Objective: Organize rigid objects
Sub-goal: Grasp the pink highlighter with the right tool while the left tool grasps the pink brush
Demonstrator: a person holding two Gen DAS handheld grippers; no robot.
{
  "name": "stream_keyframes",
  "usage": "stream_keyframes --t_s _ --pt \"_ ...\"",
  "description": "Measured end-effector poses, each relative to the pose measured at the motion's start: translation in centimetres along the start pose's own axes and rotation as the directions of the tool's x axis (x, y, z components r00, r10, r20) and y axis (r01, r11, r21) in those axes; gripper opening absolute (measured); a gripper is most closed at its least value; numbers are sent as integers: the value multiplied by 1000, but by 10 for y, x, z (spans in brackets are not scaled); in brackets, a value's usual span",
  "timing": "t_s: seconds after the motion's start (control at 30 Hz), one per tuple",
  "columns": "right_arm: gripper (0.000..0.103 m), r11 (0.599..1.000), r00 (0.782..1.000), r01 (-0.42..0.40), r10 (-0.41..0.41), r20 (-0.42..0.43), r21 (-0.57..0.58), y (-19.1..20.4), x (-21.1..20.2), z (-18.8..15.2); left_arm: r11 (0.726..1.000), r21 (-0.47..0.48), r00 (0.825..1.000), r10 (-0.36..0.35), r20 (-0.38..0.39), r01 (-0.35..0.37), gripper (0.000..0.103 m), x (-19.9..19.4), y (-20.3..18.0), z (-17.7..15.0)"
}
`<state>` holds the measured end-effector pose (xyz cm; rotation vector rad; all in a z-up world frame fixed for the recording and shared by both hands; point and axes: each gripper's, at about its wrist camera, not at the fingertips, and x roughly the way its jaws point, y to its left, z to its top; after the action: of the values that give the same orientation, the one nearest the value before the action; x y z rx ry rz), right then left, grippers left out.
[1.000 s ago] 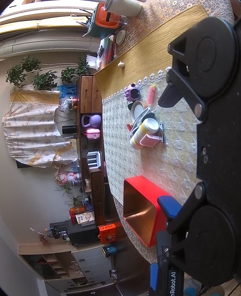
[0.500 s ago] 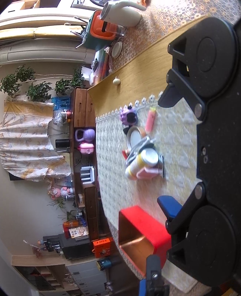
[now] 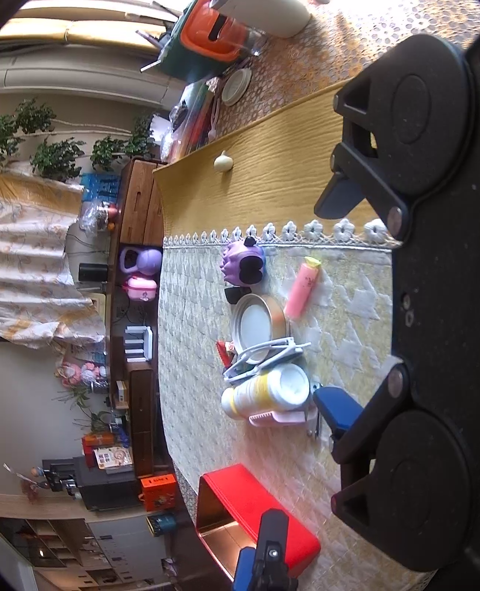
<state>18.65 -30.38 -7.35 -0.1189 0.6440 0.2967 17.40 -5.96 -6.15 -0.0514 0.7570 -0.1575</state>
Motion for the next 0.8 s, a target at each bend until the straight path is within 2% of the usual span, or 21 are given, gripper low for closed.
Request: stream_keyframes --t_s 0.17,0.47,0.57,0.7,0.8 --pt "86 999 999 -15 14 -35 -43 -9 27 5 1000 31 1000 5 -14 -5 102 27 -6 8" --pt "74 994 997 -39 32 -69 -105 -24 60 11 986 161 999 -29 -22 32 102 64 -22 14" --pt "66 990 996 -47 36 -81 -130 -25 65 12 983 169 996 -67 -53 75 101 77 -20 17" --pt "61 983 994 -73 58 -88 -170 -26 71 14 980 159 992 -112 -65 121 101 86 -15 22" --pt "58 977 992 -92 74 -98 -194 -26 76 15 975 168 987 -137 -80 149 94 93 -14 26"
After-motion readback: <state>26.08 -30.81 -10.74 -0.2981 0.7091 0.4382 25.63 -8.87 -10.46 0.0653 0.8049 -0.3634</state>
